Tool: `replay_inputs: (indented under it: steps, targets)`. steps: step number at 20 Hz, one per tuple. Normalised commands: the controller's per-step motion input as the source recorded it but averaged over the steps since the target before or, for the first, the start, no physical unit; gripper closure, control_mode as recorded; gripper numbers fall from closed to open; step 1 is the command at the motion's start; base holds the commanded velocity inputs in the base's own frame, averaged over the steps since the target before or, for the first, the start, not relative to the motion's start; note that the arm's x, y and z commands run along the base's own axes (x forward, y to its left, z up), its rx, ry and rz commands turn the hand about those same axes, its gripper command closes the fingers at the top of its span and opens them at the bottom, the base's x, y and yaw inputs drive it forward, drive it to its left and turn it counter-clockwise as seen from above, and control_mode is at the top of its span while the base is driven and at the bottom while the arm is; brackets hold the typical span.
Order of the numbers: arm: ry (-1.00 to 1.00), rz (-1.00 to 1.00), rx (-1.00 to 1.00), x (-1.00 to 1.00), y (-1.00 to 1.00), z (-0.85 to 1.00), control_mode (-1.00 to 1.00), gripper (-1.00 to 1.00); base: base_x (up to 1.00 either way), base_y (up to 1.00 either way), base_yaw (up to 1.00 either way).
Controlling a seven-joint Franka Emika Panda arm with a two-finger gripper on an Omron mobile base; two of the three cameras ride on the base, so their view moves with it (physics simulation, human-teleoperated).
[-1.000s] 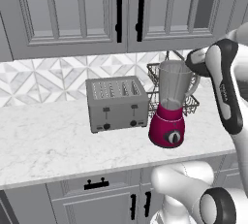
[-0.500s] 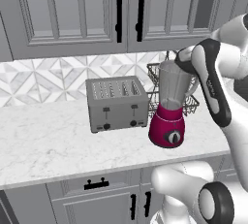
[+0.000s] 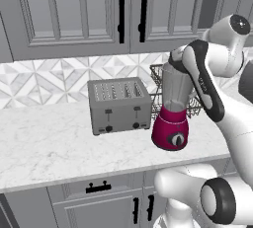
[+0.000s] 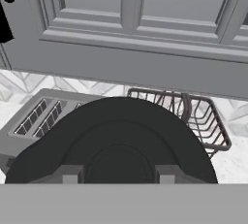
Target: Close the lid blender by securely placing the lid on top.
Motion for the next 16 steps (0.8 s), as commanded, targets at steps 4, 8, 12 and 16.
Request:
replay_inputs:
  steps: [4,8,12,16]
  targets:
    - [0.0,0.0,0.0,0.25,0.03,0.0,-1.0,1.0,0.0,0.0,0.0]
    - [0.0,0.0,0.0,0.18,0.0,0.0,-1.0,1.0,0.0,0.0,0.0]
    - [0.0,0.0,0.0,0.19,0.0,0.0,-1.0,1.0,0.0,0.0,0.0]
    - [0.0,0.0,0.0,0.17,0.0,-0.04,-1.0,1.0,0.0,0.0,0.0]
